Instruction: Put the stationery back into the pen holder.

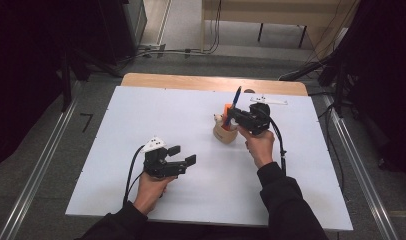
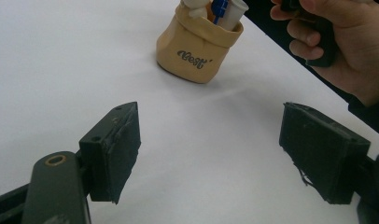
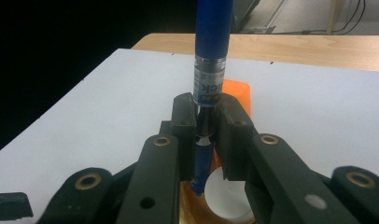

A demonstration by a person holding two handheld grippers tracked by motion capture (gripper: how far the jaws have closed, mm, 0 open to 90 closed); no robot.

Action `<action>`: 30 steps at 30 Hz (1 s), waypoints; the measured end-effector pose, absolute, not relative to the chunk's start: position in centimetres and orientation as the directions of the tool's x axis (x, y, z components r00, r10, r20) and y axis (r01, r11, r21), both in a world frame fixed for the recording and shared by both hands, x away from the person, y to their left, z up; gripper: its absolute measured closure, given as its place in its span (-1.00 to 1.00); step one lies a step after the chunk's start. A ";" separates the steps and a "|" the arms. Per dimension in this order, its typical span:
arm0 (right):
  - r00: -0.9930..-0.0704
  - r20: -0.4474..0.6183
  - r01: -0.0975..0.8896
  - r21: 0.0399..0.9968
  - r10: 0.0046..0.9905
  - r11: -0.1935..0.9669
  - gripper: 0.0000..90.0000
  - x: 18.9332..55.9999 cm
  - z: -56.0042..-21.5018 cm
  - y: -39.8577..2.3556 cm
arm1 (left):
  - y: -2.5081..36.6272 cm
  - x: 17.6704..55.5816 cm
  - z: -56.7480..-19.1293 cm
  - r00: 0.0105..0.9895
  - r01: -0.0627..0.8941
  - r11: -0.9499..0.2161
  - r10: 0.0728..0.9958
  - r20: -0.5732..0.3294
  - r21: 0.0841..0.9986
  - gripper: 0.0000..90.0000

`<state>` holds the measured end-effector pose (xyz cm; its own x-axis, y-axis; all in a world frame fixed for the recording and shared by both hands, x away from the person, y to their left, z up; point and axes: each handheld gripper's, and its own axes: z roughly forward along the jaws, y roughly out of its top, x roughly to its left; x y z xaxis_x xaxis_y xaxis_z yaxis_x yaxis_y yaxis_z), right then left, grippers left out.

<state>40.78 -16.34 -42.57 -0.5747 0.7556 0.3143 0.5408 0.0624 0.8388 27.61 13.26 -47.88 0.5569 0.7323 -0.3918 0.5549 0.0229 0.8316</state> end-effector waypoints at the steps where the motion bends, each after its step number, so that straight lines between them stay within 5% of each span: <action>1: -0.575 0.313 0.540 0.839 0.756 0.063 0.70 40.8 -42.6 -16.3 | 13.3 27.6 -47.9 0.556 0.555 0.023 0.733 -0.392 0.831 -0.53; 12: -0.572 0.306 0.532 0.845 0.761 0.060 0.17 41.0 -42.7 -16.7 | 13.3 27.7 -47.9 0.555 0.555 0.024 0.734 -0.392 0.831 -0.53; 30: -0.542 0.323 0.551 0.834 0.776 0.038 -0.28 40.8 -42.8 -17.9 | 14.0 27.9 -47.8 0.532 0.550 0.041 0.753 -0.387 0.834 -0.53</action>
